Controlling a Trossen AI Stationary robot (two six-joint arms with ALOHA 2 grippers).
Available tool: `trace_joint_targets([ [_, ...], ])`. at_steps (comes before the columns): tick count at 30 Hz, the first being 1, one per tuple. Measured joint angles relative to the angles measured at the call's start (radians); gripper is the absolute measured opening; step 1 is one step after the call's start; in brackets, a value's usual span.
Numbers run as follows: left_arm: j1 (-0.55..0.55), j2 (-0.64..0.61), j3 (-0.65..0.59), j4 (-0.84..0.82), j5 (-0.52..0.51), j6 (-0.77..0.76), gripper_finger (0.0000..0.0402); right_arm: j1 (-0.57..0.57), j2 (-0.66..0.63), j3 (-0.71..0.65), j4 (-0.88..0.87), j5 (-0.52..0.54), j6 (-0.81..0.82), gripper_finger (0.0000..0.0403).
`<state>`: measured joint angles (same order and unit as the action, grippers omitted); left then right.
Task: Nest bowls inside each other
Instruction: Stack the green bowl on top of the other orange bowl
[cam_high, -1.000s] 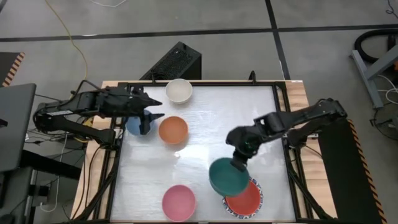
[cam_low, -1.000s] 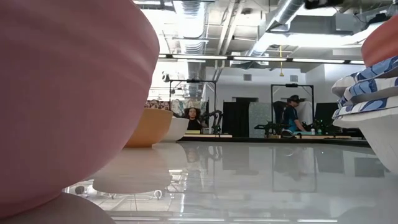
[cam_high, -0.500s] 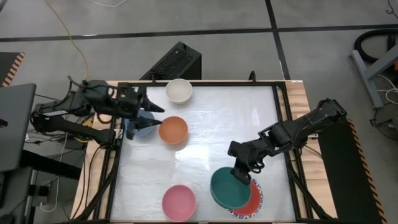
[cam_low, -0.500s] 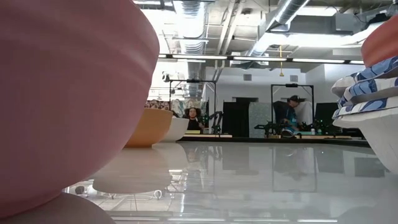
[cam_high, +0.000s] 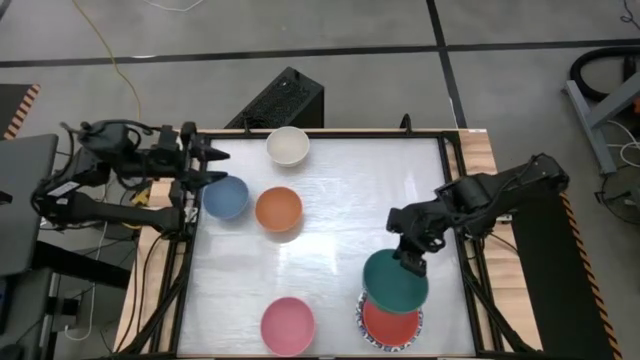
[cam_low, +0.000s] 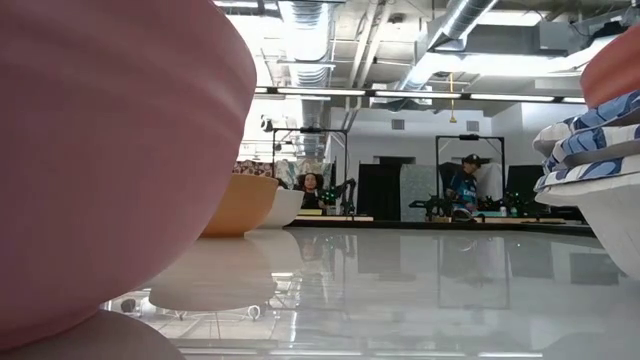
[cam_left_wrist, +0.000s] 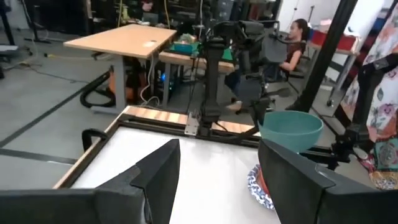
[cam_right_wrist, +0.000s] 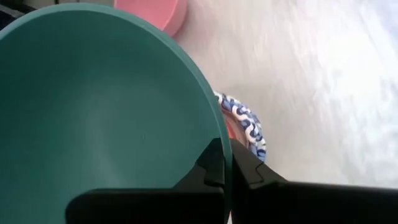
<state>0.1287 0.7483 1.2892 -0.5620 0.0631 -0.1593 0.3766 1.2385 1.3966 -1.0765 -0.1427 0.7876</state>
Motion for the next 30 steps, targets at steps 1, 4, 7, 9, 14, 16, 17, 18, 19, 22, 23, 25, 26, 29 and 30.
trace_joint_targets([
  [1, 0.0, -0.001, 0.0, -0.006, 0.0, 0.0, 0.0206, 0.006, -0.019, -0.015, 0.014, 0.011, 0.0, 0.0012],
  [4, 0.0, -0.002, 0.0, -0.044, -0.014, -0.023, 0.0206, 0.022, -0.082, -0.092, 0.058, 0.014, 0.028, 0.0012],
  [7, 0.0, -0.002, 0.0, -0.068, -0.039, -0.038, 0.0206, 0.039, -0.151, -0.191, 0.107, 0.014, 0.122, 0.0012],
  [9, 0.0, -0.002, 0.0, -0.066, -0.042, -0.038, 0.0206, 0.05, -0.189, -0.253, 0.173, 0.014, 0.175, 0.0011],
  [14, 0.0, -0.011, 0.0, -0.071, -0.045, -0.027, 0.0206, 0.084, -0.223, -0.367, 0.336, 0.014, 0.199, 0.0011],
  [16, 0.0, -0.02, 0.0, -0.065, -0.045, -0.026, 0.0206, 0.091, -0.223, -0.394, 0.369, 0.014, 0.208, 0.0011],
  [17, 0.0, -0.026, 0.0, -0.062, -0.042, -0.028, 0.0206, 0.095, -0.216, -0.403, 0.371, 0.014, 0.21, 0.0011],
  [18, 0.0, -0.031, 0.0, -0.063, -0.041, -0.032, 0.0206, 0.099, -0.205, -0.409, 0.368, 0.016, 0.21, 0.0011],
  [19, 0.0, -0.035, 0.0, -0.063, -0.042, -0.037, 0.0206, 0.103, -0.189, -0.411, 0.36, 0.017, 0.206, 0.0011],
  [22, 0.0, -0.045, 0.0, -0.063, -0.047, -0.037, 0.0206, 0.113, -0.13, -0.411, 0.363, 0.015, 0.162, 0.0011],
  [23, 0.0, -0.045, 0.0, -0.066, -0.051, -0.037, 0.0206, 0.117, -0.113, -0.411, 0.362, 0.014, 0.147, 0.0011],
  [25, 0.0, -0.048, 0.0, -0.087, -0.071, -0.035, 0.0206, 0.128, -0.079, -0.411, 0.358, 0.013, 0.123, 0.0011],
  [26, 0.0, -0.05, 0.0, -0.102, -0.084, -0.035, 0.0206, 0.131, -0.064, -0.411, 0.353, 0.013, 0.114, 0.0011],
  [29, 0.0, -0.048, 0.0, -0.123, -0.096, -0.036, 0.0206, 0.148, -0.033, -0.411, 0.346, 0.014, 0.105, 0.0011],
  [30, 0.0, -0.048, 0.0, -0.127, -0.096, -0.036, 0.0206, 0.154, -0.025, -0.411, 0.344, 0.017, 0.105, 0.0011],
])
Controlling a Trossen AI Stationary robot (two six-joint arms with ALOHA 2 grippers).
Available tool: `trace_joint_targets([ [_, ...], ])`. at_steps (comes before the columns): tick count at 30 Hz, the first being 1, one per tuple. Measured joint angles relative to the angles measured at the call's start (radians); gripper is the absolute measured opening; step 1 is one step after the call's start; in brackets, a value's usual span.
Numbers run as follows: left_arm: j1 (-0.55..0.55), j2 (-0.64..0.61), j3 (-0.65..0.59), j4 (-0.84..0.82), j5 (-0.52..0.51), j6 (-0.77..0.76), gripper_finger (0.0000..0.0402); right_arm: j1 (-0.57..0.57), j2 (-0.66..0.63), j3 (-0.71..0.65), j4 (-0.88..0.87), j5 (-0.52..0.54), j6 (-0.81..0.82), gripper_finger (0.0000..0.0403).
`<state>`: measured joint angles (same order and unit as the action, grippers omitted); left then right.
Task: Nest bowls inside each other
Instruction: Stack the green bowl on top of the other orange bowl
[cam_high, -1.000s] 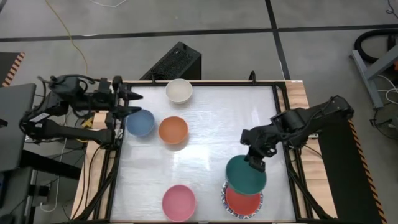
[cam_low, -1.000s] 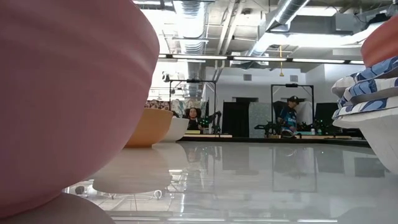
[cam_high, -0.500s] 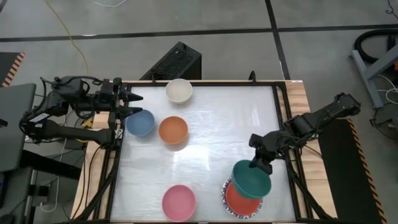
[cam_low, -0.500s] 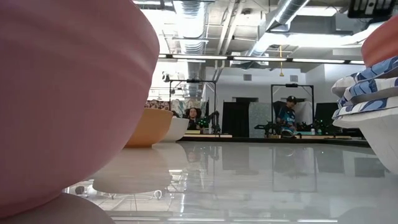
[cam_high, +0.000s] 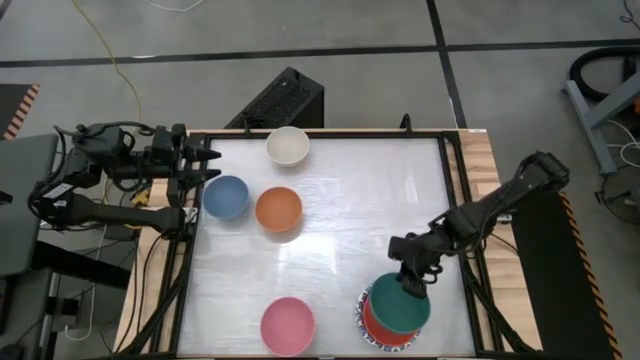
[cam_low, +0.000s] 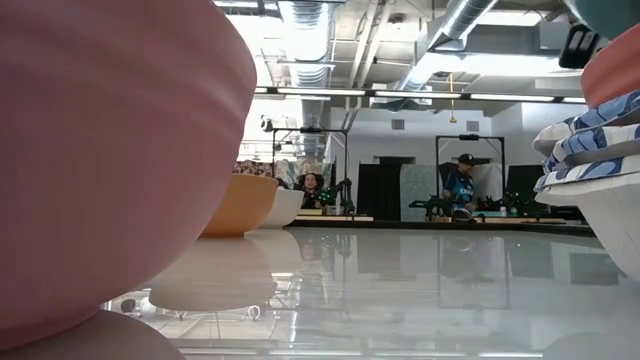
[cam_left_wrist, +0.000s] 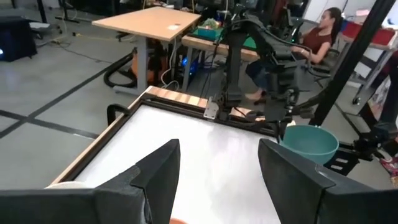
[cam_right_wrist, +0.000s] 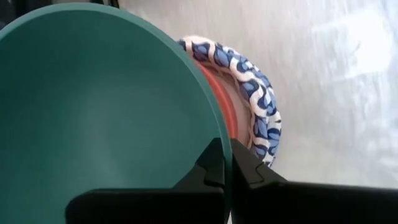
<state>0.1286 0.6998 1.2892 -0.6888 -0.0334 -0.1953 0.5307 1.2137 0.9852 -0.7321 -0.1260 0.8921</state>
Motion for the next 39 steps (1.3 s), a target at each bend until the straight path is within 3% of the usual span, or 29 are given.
trace_joint_targets([
  [16, 0.0, -0.001, 0.0, -0.002, -0.003, 0.007, 0.0206, 0.046, 0.15, 0.0, -0.026, 0.058, -0.003, 0.0011],
  [27, 0.0, -0.001, 0.0, -0.005, -0.01, 0.019, 0.0206, 0.045, 0.148, 0.001, -0.018, 0.104, -0.007, 0.0011],
  [39, 0.0, 0.0, 0.0, -0.087, -0.087, 0.014, 0.0206, 0.045, 0.149, 0.001, -0.014, 0.134, -0.019, 0.0011],
])
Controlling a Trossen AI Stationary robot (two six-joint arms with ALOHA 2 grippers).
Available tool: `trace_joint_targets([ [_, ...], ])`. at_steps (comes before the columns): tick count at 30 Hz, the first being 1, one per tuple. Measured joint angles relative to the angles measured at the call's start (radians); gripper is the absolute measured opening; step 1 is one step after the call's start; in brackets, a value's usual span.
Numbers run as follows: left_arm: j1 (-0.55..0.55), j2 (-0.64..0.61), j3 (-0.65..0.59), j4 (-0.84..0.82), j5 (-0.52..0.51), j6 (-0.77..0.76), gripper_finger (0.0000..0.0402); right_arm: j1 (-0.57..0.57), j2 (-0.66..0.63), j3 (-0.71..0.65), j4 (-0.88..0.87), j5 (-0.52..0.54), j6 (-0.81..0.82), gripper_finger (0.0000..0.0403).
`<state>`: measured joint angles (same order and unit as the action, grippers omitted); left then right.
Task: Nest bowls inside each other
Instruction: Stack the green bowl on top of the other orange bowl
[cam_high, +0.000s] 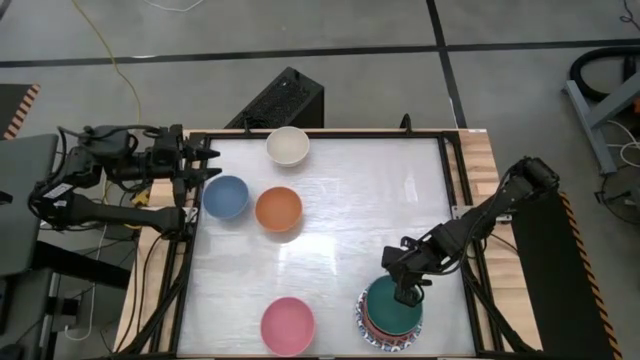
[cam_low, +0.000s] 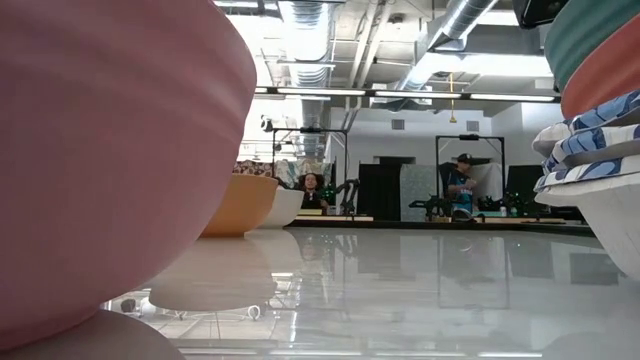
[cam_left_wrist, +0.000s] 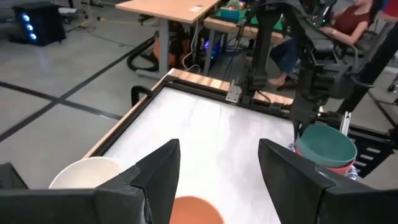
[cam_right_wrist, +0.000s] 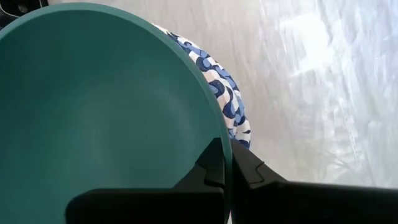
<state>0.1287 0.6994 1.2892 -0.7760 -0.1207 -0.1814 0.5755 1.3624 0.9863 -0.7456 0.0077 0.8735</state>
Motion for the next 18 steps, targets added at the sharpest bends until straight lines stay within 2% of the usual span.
trace_joint_targets([
  [18, 0.0, 0.0, 0.0, -0.029, -0.023, -0.007, 0.0206, 0.006, 0.0, -0.008, 0.01, 0.049, -0.007, 0.0011],
])
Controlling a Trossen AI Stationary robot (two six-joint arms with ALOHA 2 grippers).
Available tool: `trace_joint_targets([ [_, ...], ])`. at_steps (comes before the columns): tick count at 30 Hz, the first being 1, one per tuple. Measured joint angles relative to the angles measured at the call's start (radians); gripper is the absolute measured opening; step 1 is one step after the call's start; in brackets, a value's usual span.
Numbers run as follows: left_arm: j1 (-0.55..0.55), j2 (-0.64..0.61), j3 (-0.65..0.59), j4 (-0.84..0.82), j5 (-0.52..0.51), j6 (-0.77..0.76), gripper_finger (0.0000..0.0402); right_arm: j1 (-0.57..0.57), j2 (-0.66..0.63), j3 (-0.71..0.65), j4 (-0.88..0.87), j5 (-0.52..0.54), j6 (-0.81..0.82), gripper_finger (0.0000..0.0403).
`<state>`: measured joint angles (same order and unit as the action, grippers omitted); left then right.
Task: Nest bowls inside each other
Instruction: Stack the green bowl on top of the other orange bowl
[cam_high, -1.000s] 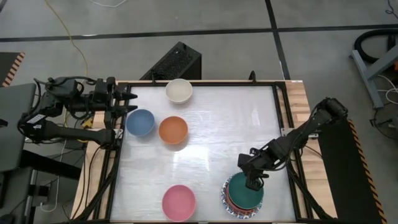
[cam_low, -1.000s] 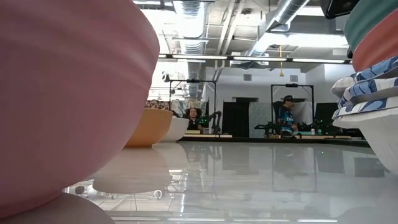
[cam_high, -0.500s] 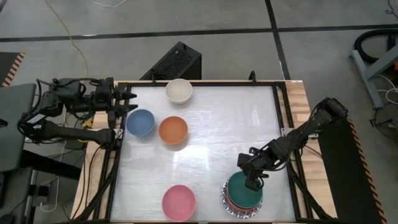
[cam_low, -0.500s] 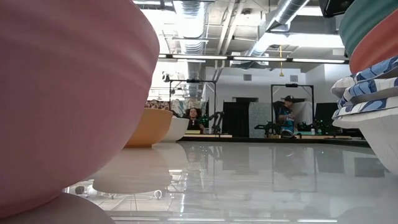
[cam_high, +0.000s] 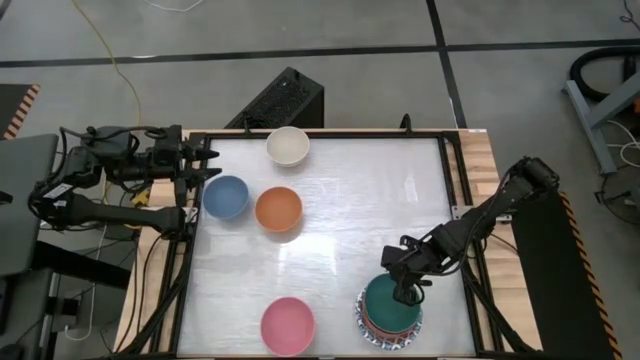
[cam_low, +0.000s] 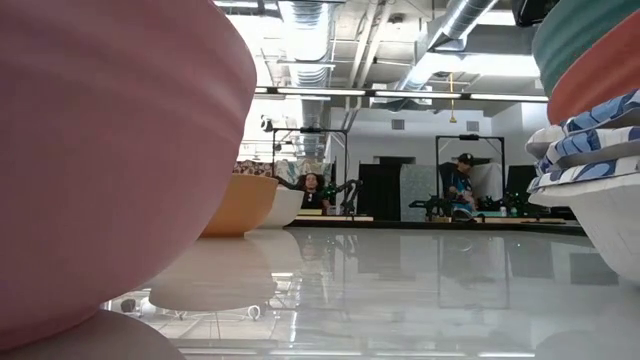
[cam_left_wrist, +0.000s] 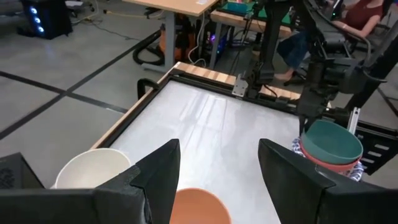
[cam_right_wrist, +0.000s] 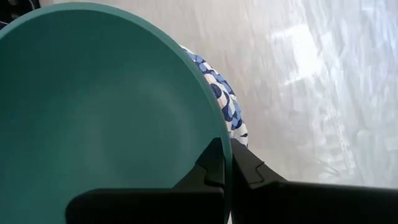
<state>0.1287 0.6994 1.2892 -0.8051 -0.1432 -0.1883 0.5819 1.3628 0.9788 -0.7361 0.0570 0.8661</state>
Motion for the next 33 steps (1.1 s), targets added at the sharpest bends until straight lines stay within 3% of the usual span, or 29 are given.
trace_joint_targets([
  [33, 0.0, 0.0, 0.0, 0.002, -0.003, -0.011, 0.0206, 0.0, 0.0, -0.046, 0.056, -0.01, 0.026, 0.004],
])
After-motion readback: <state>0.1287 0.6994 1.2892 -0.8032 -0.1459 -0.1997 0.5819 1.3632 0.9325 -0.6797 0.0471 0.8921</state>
